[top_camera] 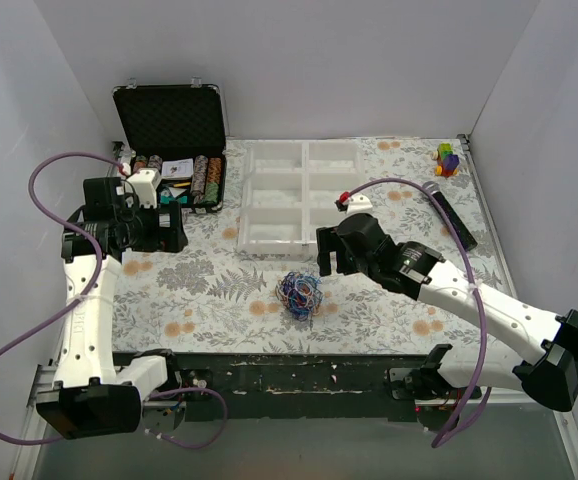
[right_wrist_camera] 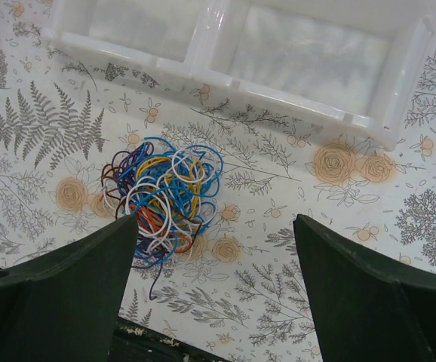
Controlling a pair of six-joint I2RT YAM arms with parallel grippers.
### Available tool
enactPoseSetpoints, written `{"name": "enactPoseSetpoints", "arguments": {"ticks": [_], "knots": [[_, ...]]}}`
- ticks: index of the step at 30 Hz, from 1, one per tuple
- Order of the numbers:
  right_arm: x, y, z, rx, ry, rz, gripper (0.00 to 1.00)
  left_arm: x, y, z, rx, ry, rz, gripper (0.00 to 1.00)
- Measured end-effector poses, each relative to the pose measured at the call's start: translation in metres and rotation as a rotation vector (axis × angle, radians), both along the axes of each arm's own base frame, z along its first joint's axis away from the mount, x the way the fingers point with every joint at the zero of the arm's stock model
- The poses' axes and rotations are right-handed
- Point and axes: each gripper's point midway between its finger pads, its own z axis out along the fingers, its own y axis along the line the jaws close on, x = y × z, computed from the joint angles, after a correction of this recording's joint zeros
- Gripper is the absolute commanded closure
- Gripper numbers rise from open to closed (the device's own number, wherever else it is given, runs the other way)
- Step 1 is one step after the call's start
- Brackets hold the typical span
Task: Untangle the cables
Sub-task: Untie the cable.
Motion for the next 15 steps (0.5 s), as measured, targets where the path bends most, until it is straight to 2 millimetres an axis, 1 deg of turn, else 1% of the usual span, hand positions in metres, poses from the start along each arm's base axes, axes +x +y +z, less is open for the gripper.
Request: {"name": "enactPoseSetpoints", "arguments": {"ticks": [1, 3, 5, 6, 9, 12, 15], "knots": [[-0.002, 0.001, -0.001, -0.001, 0.002, 0.008, 0.18, -0.002, 0.0, -0.002, 0.003, 0.013, -0.004, 0.02], [-0.006, 0.005, -0.006, -0.007, 0.005, 0.032, 0.37, -0.006, 0.0, -0.008, 0.009, 0.044, -0.016, 0.02], [-0.011, 0.01, -0.012, -0.019, 0.004, 0.064, 0.47, -0.01, 0.0, -0.014, 0.014, 0.081, -0.028, 0.02], [-0.014, 0.012, -0.015, -0.023, 0.004, 0.078, 0.5, -0.011, 0.0, -0.017, 0.016, 0.095, -0.034, 0.02], [-0.019, 0.021, -0.03, -0.046, 0.005, 0.118, 0.53, -0.011, 0.0, -0.02, 0.015, 0.11, -0.038, 0.02], [-0.02, 0.026, -0.047, -0.072, 0.014, 0.14, 0.53, -0.009, -0.002, -0.014, 0.005, 0.077, -0.041, 0.02], [-0.019, 0.027, -0.065, -0.102, 0.018, 0.162, 0.49, -0.013, -0.008, -0.007, -0.022, 0.041, -0.054, 0.02]]}}
